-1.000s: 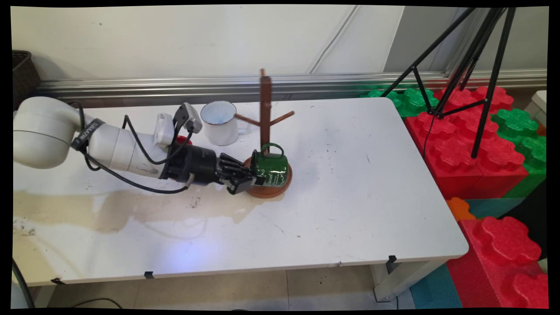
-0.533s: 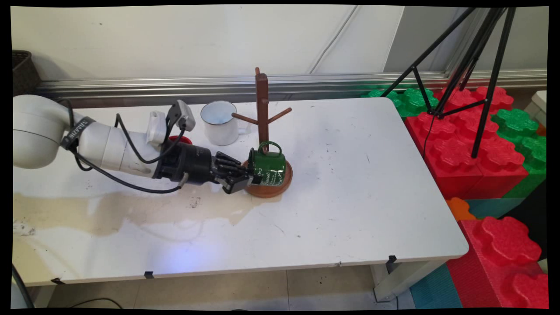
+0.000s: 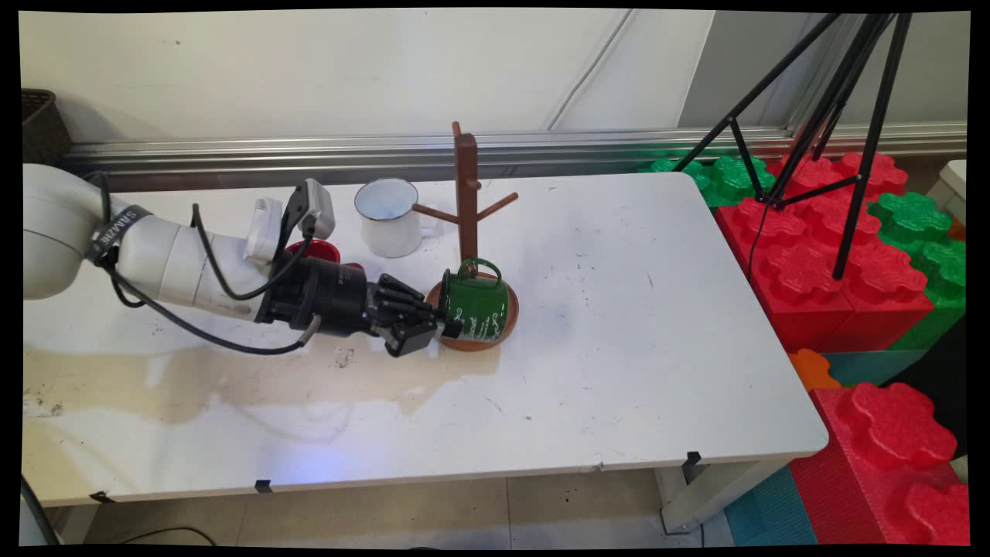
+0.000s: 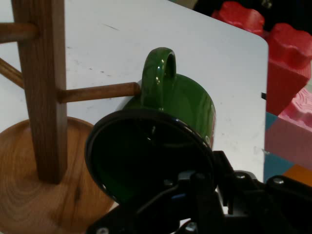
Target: Place the picked object on the table
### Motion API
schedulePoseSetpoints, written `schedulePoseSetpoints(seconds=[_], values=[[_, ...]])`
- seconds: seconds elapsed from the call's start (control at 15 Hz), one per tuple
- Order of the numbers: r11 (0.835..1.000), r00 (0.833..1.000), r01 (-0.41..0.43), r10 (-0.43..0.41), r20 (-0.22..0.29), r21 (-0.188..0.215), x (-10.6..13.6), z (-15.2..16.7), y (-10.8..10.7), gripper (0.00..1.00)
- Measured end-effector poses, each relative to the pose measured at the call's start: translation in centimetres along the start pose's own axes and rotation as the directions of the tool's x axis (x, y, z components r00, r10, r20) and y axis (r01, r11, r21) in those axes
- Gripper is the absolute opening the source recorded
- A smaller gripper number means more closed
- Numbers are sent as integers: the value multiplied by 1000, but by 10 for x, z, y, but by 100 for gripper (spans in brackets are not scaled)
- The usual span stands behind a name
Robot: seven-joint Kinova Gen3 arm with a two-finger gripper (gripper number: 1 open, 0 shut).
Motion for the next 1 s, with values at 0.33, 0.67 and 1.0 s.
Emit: schedulePoseSetpoints(seconds=[0.33, 0.67, 1.0], values=[[998, 998, -56, 57, 35, -29, 0, -10, 11, 0], [992, 989, -117, 121, 82, -42, 6, -27, 17, 0], [982, 968, -185, 189, 167, -39, 19, -57, 18, 0]])
